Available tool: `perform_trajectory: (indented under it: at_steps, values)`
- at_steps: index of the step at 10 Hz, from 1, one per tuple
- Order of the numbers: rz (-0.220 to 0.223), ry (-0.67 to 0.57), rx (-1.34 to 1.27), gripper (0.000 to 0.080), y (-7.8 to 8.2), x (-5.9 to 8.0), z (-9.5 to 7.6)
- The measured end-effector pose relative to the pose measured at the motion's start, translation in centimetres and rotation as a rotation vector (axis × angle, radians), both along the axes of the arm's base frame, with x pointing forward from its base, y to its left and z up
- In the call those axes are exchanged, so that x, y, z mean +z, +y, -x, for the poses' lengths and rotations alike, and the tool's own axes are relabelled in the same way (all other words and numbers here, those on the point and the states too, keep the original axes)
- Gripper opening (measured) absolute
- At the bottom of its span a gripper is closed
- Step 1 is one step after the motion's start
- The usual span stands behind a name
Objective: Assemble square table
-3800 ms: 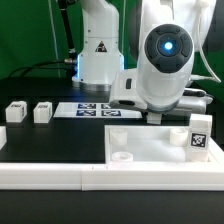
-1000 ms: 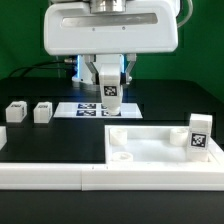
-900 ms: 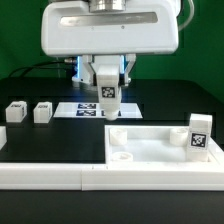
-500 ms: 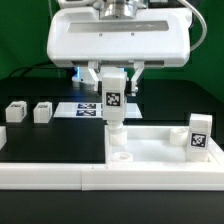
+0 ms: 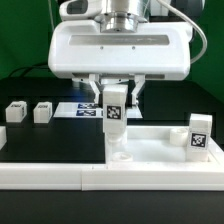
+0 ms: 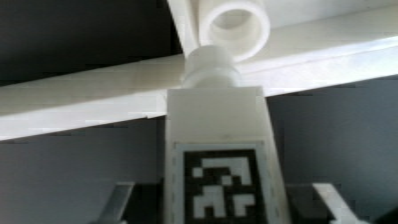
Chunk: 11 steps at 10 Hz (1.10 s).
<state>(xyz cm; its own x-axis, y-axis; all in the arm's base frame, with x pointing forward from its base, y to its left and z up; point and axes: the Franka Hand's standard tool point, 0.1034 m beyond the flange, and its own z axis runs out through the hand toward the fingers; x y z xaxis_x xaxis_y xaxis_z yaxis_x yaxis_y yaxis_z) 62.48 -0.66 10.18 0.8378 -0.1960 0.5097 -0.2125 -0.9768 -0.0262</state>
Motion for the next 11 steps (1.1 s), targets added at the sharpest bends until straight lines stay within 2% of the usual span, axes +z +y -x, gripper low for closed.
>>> perform_trajectory:
  at_steps: [3, 5, 8, 11]
  values:
    - [-0.007, -0.007, 0.008, 0.0290, 1.8, -0.6, -0.8]
    - [-0.005, 0.004, 0.011, 0.0290, 1.9, -1.2, -0.4]
    - [-0.003, 0.003, 0.015, 0.0290, 1.9, -1.0, -0.4]
    - [0.006, 0.014, 0.016, 0.0290, 1.2, -1.5, 0.3]
